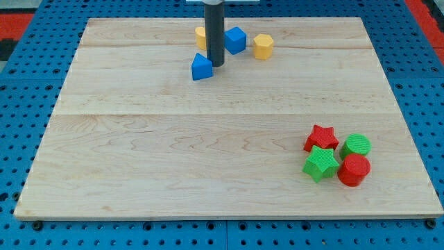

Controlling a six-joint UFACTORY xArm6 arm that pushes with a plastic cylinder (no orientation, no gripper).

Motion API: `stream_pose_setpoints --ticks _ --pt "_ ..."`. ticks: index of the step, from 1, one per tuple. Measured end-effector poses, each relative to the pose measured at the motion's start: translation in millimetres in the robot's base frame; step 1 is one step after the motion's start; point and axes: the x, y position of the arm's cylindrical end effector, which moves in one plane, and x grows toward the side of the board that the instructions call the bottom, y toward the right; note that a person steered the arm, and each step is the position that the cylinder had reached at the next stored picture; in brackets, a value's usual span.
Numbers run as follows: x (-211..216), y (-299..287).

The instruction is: Place the blue triangle below the yellow heart

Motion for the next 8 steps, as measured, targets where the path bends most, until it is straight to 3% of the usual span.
stream_pose_setpoints --ticks 2,3,5,6,7,8 --pt "-13 112" --pt "-26 140" --pt "-81 36" --pt "-58 69" --pt "45 72" --pt "45 24"
